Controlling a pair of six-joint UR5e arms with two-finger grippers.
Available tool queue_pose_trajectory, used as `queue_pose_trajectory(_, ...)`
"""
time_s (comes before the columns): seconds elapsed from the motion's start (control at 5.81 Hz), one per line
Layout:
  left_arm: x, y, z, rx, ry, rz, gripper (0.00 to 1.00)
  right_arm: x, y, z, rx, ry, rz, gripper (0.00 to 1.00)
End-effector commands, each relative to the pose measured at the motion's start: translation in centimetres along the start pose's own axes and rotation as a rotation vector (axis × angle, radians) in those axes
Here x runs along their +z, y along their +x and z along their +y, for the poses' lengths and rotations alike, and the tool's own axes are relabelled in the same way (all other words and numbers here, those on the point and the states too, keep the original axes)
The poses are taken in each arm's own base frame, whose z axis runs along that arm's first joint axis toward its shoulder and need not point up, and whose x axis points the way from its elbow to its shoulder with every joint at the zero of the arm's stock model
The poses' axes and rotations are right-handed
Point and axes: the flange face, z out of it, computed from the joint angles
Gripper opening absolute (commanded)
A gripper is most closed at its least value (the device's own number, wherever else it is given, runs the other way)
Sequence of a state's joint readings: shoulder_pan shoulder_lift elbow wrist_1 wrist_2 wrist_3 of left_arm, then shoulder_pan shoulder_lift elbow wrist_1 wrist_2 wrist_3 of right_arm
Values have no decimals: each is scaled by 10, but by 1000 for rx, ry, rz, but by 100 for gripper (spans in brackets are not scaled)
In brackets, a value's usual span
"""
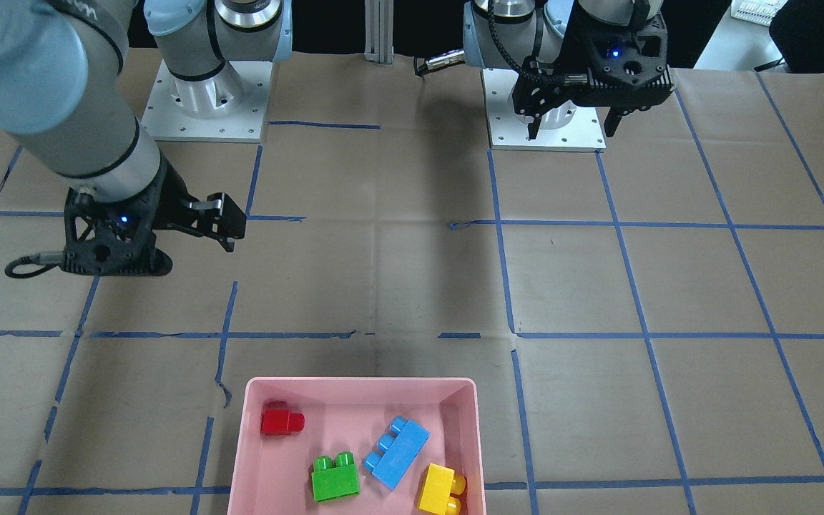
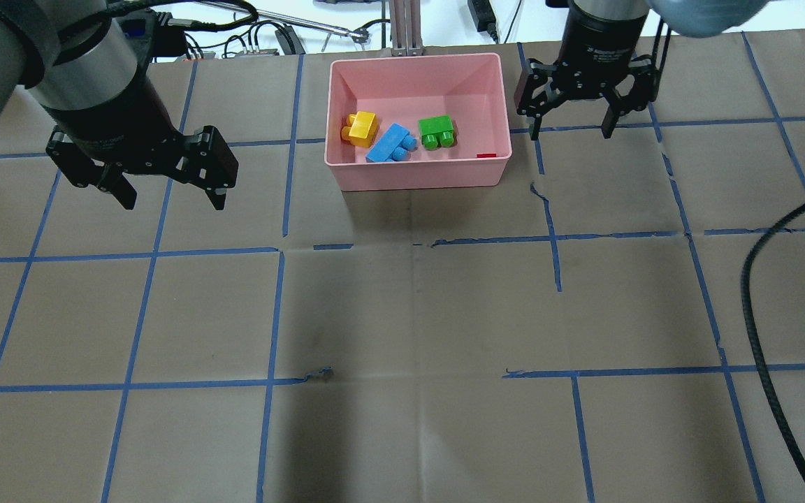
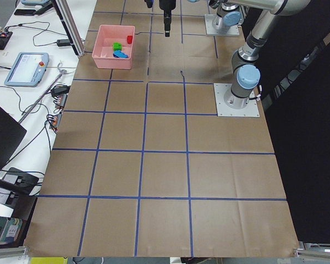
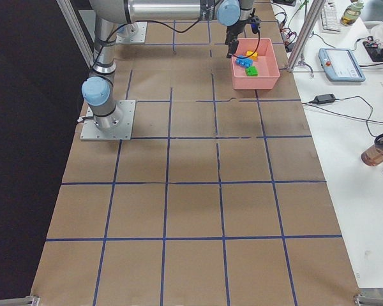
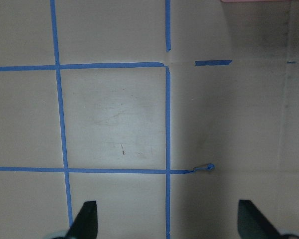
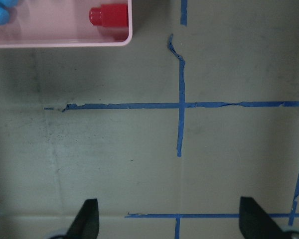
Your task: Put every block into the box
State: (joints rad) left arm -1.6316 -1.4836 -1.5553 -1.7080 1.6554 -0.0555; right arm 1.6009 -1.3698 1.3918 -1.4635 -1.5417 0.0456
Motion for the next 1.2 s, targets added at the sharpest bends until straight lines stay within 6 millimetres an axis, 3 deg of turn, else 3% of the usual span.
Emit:
queue_pose_trajectory(0.0, 0, -1, -1, -1, 2, 0, 100, -22, 7, 41, 14, 43, 0, 100)
queue_pose_trajectory(0.17, 0, -1, -1, 1, 2, 0, 100, -30, 6, 41, 20, 63, 0, 100)
queue_pose_trajectory(1.03, 2, -1, -4, -6, 2, 2, 100, -26, 8, 42, 27, 56, 22, 100)
